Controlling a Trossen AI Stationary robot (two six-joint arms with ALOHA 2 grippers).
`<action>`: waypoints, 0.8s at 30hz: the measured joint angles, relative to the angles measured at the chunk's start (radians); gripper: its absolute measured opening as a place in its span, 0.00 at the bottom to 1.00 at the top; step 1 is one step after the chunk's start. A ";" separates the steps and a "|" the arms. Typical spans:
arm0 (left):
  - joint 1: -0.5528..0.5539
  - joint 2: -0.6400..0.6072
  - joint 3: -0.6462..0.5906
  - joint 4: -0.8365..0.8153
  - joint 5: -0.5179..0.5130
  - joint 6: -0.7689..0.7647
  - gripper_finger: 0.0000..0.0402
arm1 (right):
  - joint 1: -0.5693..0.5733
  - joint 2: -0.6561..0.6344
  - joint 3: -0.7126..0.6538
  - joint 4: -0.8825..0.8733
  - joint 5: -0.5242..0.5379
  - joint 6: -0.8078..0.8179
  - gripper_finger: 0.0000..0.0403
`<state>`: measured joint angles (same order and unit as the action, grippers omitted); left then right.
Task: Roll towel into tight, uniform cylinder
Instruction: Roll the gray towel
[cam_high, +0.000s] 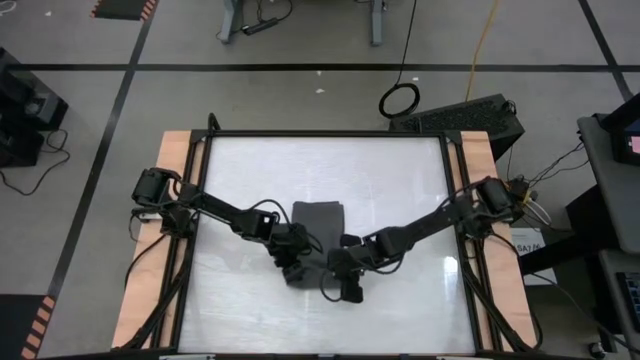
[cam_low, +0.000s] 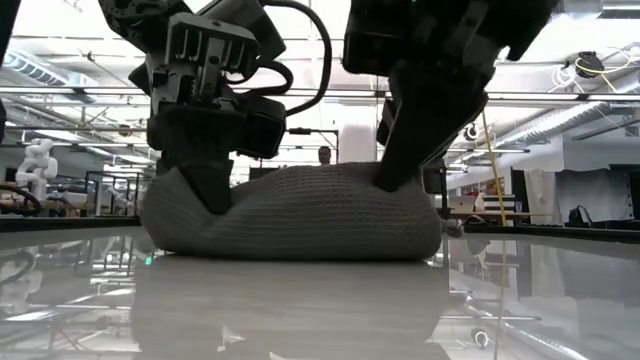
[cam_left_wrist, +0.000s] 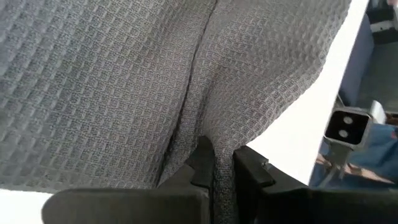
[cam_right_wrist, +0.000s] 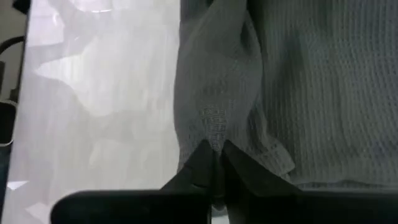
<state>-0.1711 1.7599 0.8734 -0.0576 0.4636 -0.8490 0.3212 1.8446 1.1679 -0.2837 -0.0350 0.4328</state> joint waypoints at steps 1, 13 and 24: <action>0.000 0.000 0.000 0.000 -0.013 0.000 0.08 | -0.009 0.000 0.000 0.000 -0.001 0.001 0.02; -0.054 -0.108 0.000 -0.146 -0.050 -0.009 0.34 | -0.131 0.000 0.000 -0.008 -0.272 -0.014 0.01; -0.193 -0.238 0.001 -0.115 -0.361 0.029 0.38 | -0.219 0.000 -0.035 -0.010 -0.397 -0.008 0.00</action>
<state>-0.3644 1.5215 0.8745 -0.1724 0.1026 -0.8201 0.1024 1.8442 1.1334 -0.2935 -0.4316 0.4250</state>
